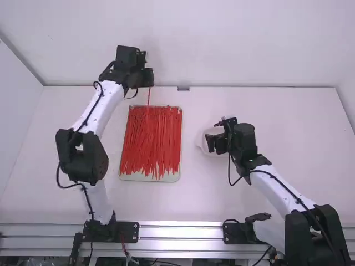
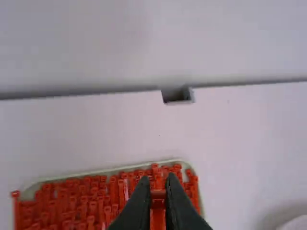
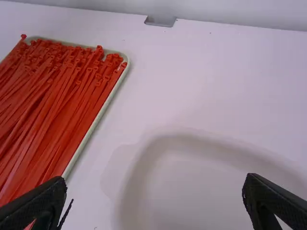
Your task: Fasten the cable tie
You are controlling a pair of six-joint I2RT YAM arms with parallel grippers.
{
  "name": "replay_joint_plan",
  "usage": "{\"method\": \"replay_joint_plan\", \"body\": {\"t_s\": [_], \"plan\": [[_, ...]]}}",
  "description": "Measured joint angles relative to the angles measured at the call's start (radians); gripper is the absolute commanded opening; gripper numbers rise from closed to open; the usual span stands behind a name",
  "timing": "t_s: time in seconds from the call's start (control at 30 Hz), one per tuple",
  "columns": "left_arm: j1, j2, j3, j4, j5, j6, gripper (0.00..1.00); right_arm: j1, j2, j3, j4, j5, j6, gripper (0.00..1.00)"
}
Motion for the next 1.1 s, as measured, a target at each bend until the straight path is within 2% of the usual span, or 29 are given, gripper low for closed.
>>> {"method": "replay_joint_plan", "body": {"t_s": [0.13, 0.27, 0.37, 0.47, 0.5, 0.53, 0.73, 0.9, 1.1], "plan": [[0.0, -0.125, -0.007, -0.025, -0.016, 0.018, 0.02, 0.0, 0.0, 0.0, 0.016, 0.0, 0.003, 0.98], [0.0, -0.282, -0.099, -0.023, -0.042, 0.027, 0.02, 0.004, 0.0, 0.0, 0.02, 0.0, 0.002, 0.98], [0.0, -0.392, -0.205, 0.023, -0.051, 0.039, 0.02, 0.014, 0.0, 0.0, 0.023, 0.0, 0.003, 0.98], [0.0, -0.536, -0.378, 0.114, -0.063, 0.048, 0.02, 0.029, 0.0, 0.0, 0.036, -0.001, 0.005, 0.98], [0.0, -0.542, -0.386, 0.116, -0.064, 0.048, 0.02, 0.029, 0.0, 0.0, 0.036, 0.0, 0.002, 0.98], [0.0, -0.611, -0.472, 0.151, -0.08, 0.048, 0.02, 0.037, 0.0, 0.0, 0.041, 0.0, 0.002, 0.98], [0.0, -0.82, -0.763, 0.316, -0.108, 0.026, 0.02, 0.06, 0.0, 0.0, 0.083, 0.0, 0.019, 0.98], [0.0, -0.929, -0.978, 0.475, -0.105, -0.011, 0.02, 0.082, 0.0, 0.0, 0.175, -0.018, 0.093, 0.98], [-0.003, -0.954, -1.096, 0.584, -0.049, -0.043, 0.02, 0.116, 0.0, 0.0, 0.291, -0.132, 0.128, 0.98]]}}
